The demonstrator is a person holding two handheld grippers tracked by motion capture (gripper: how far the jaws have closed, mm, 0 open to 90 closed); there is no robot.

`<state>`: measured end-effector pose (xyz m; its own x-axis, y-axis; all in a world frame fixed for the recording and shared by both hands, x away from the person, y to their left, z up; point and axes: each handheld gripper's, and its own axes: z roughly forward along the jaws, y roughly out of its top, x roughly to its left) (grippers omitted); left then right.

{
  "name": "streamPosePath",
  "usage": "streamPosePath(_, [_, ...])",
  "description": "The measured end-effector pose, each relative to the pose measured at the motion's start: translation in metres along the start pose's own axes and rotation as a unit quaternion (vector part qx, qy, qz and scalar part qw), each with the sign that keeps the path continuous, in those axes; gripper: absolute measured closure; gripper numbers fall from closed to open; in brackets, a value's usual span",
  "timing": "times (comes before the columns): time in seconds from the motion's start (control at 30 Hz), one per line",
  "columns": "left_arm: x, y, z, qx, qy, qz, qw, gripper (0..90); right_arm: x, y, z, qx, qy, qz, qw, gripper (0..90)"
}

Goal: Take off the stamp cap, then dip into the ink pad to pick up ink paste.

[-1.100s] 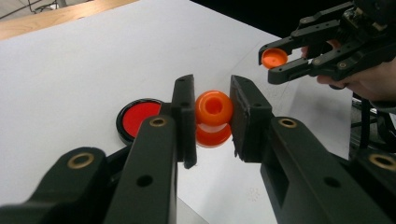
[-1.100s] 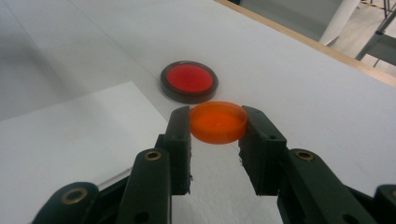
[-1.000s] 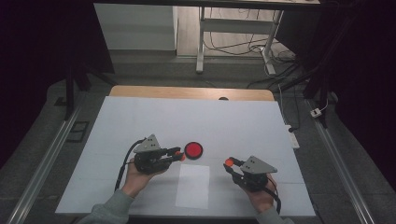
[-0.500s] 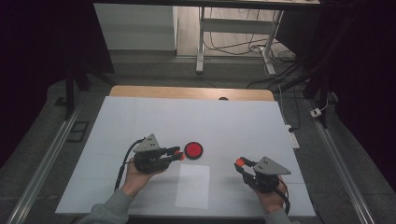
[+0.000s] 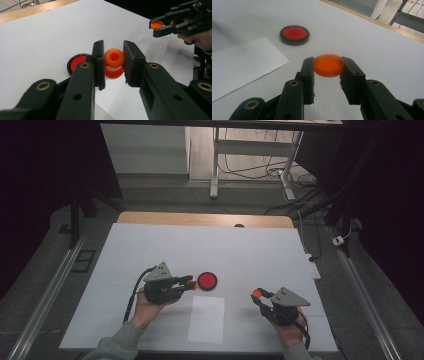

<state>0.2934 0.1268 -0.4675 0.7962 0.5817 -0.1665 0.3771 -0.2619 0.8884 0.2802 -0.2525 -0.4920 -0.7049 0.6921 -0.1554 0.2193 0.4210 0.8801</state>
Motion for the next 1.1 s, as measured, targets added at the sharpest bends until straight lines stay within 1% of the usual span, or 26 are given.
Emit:
streamPosePath(0.37, [0.003, 0.003, 0.003, 0.002, 0.004, 0.003, 1.0000, 72.6, -0.001, 0.000, 0.000, 0.002, -0.003, -0.001, 1.0000, 64.4])
streamPosePath(0.57, [0.005, 0.005, 0.009, 0.010, 0.009, 0.010, 0.9999, 72.5, -0.002, -0.001, 0.000, 0.004, -0.004, -0.001, 1.0000, 64.4])
streamPosePath(0.77, [0.009, 0.008, 0.013, 0.010, 0.009, 0.011, 0.9998, 72.6, -0.001, -0.001, 0.001, 0.003, -0.004, -0.001, 1.0000, 64.4])
streamPosePath(1.0, [0.014, 0.016, 0.025, 0.010, 0.005, 0.013, 0.9998, 72.6, -0.001, -0.001, 0.001, 0.007, -0.006, -0.002, 1.0000, 64.4])
streamPosePath(1.1, [0.014, 0.020, 0.032, 0.013, 0.002, 0.019, 0.9997, 72.6, -0.001, -0.001, 0.002, 0.006, -0.007, -0.003, 1.0000, 64.4])
